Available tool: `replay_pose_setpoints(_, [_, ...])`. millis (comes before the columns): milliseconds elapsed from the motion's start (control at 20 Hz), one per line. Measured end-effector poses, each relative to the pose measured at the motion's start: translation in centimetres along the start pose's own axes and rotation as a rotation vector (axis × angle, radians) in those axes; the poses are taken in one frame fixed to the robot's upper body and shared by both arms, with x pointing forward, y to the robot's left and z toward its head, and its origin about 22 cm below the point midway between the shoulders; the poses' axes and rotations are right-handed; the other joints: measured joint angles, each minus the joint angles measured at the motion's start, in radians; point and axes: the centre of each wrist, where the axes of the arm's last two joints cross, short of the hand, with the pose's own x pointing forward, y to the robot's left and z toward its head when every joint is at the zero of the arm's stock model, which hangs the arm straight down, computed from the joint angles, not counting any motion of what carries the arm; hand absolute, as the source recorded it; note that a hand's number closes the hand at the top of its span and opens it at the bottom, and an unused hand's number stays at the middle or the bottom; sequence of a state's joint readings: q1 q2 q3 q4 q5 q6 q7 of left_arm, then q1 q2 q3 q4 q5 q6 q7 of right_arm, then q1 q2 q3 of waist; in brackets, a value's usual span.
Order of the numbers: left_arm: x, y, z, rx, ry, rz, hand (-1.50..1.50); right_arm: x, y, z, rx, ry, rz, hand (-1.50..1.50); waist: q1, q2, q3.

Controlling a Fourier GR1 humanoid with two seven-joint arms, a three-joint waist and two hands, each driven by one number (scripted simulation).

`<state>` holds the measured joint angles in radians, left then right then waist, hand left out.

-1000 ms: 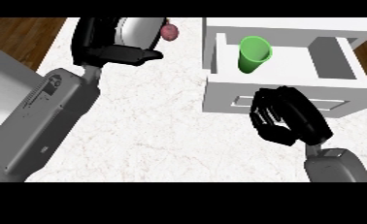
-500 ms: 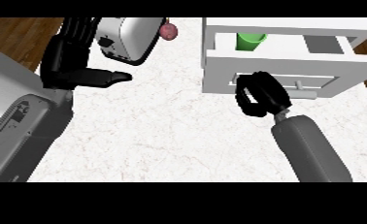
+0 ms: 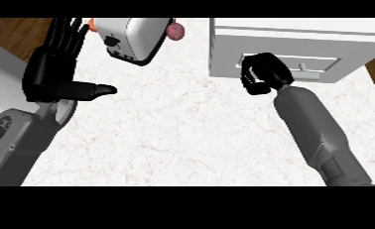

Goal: Pick up the cup, place it into the drawer and close the drawer

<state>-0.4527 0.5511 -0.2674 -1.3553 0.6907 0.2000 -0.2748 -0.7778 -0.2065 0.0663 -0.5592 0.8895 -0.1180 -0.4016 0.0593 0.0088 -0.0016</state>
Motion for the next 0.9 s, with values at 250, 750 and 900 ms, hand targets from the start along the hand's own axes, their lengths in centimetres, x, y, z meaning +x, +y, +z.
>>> replay_pose_setpoints(250, [0.5, 1.1, 0.1, -0.022, -0.007, 0.007, -1.50, -1.1, -0.3, -0.4, 0.031, 0.014, -0.069, 1.50, 0.015, 0.002, 0.000])
replay_pose_setpoints(750, [0.1, 0.6, 0.2, -0.075, -0.004, 0.050, -1.50, -2.5, -1.3, -0.1, 0.086, -0.036, -0.179, 1.50, 0.028, 0.003, -0.004])
replay_pose_setpoints(900, [-0.3, 0.3, 0.4, -0.084, 0.006, 0.056, -1.50, -2.9, -1.5, 0.1, 0.085, -0.057, -0.206, 1.50, 0.033, 0.005, -0.003])
